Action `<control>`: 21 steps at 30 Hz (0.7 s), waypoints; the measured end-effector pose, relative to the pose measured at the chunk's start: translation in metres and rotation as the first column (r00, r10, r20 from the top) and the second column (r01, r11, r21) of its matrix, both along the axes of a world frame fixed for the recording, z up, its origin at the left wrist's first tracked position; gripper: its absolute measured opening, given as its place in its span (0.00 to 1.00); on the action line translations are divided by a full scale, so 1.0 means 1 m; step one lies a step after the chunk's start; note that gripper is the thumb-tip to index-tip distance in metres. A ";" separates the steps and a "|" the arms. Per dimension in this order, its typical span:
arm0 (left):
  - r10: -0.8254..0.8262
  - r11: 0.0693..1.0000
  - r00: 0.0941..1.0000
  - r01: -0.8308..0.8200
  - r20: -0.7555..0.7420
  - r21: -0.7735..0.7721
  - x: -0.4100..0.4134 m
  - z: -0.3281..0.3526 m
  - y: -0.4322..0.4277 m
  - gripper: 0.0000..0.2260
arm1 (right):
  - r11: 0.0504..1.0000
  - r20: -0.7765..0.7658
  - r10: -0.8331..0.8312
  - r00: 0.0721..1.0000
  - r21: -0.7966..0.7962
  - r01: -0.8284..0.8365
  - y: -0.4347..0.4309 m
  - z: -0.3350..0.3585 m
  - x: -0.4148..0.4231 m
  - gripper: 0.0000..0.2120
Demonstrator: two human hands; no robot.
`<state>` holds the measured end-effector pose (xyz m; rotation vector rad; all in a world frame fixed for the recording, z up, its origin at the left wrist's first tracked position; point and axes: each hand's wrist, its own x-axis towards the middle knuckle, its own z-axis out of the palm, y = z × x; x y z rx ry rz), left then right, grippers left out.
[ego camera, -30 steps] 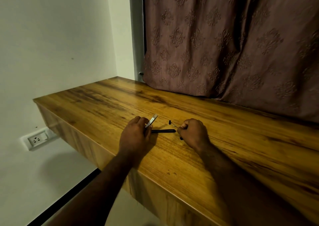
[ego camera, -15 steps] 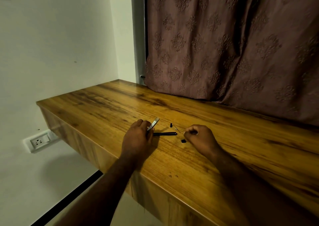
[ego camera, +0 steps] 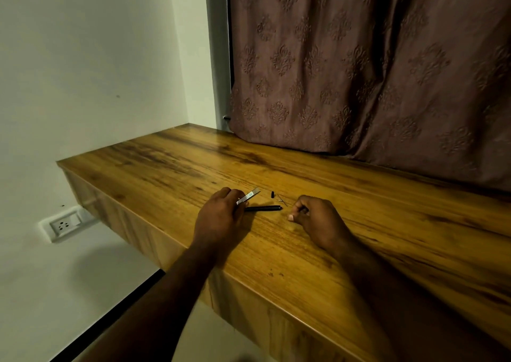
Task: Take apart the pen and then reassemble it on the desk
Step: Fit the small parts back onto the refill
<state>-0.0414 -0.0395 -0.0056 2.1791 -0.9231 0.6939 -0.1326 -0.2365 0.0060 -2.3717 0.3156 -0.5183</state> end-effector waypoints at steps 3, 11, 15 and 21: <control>-0.029 1.000 0.999 0.029 0.027 0.010 -0.002 0.001 0.000 0.07 | 0.965 0.187 -0.044 0.981 0.262 -0.006 0.009 0.008 0.001 0.03; -0.104 0.994 0.994 0.103 0.037 0.022 -0.003 0.001 -0.001 0.08 | 0.861 0.288 -0.017 0.958 0.492 -0.132 0.035 0.011 0.004 0.04; -0.144 0.989 0.988 0.142 0.051 0.027 -0.004 0.002 -0.001 0.10 | 0.861 0.293 -0.013 0.956 0.489 -0.138 0.039 0.009 0.006 0.06; -0.172 0.985 0.983 0.172 0.059 0.009 -0.007 0.004 -0.002 0.10 | 0.831 0.314 -0.039 0.949 0.537 -0.143 0.038 0.010 0.006 0.06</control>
